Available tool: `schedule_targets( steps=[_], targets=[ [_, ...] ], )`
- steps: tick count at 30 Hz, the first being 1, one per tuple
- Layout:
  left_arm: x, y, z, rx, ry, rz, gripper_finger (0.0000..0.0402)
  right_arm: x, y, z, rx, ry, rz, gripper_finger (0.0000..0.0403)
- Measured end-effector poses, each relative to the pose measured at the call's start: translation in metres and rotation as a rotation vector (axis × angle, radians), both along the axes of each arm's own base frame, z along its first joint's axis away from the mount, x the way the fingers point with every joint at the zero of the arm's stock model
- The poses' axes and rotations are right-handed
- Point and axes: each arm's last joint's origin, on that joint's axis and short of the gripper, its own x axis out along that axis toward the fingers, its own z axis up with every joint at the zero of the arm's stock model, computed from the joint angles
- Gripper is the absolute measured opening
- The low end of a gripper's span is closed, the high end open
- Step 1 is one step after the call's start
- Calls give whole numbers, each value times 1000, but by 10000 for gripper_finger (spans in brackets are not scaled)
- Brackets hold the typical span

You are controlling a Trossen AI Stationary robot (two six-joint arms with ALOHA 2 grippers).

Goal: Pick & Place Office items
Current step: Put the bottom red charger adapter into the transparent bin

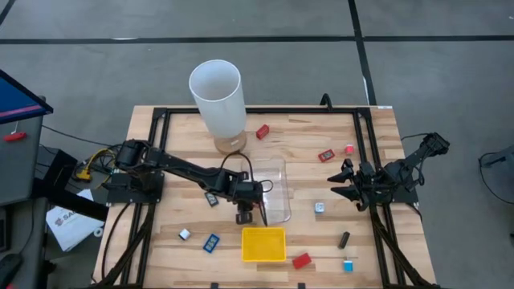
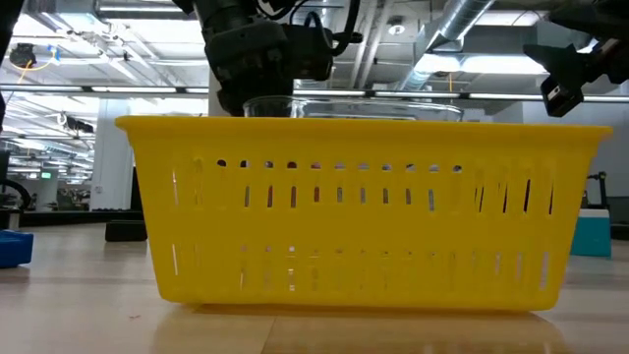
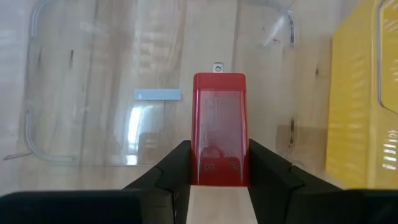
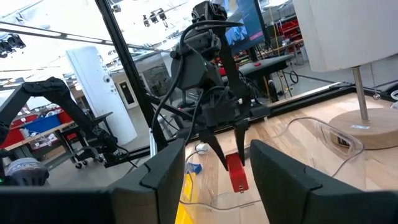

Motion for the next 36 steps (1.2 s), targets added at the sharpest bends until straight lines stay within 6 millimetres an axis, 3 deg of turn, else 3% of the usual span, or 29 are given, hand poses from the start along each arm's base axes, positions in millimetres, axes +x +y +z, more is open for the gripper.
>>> schedule_targets(
  steps=[8,18,29,36],
  targets=[
    [-4,1,2,17,30,1,115,0,0,0,-3,0,0,175],
    [-3,12,42,102,-202,-1,115,0,0,0,-3,0,-1,175],
    [22,60,21,222,-248,150,115,0,0,0,-3,1,-1,175],
    [24,70,22,205,-265,162,115,0,0,0,-9,3,-1,175]
  ],
)
